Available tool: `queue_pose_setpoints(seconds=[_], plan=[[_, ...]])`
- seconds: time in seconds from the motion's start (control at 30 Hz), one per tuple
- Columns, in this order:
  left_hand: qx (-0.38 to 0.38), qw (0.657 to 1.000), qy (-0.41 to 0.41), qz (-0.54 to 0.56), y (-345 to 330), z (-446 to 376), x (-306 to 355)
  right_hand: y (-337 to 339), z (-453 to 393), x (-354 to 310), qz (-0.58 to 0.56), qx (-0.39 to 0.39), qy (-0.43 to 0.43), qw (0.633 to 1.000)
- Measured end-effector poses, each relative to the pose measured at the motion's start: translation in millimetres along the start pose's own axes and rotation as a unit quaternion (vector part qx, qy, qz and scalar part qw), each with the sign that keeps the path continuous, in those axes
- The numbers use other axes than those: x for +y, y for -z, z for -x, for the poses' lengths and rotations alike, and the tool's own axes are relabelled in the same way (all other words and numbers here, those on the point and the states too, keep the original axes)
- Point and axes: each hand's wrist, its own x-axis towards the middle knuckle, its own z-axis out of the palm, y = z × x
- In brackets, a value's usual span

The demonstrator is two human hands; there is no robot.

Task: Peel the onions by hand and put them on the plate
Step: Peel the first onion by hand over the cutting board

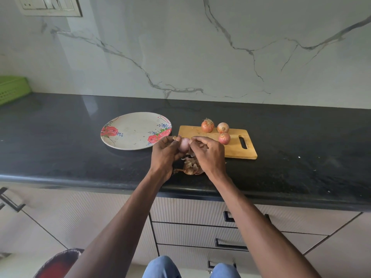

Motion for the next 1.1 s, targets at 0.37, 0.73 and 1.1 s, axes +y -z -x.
queue_pose_setpoints(seconds=[0.37, 0.73, 1.1], plan=[[0.002, 1.0, 0.0, -0.023, 1, -1, -1, -9, 2, 9, 0.088, -0.002, 0.1, 0.991], [0.006, 0.999, 0.009, -0.047, 0, 1, 1, -9, 4, 5, 0.149, 0.034, 0.095, 0.984], [-0.002, 1.0, 0.022, -0.022, -2, 5, 3, -6, 2, 2, 0.117, 0.046, 0.004, 0.992]])
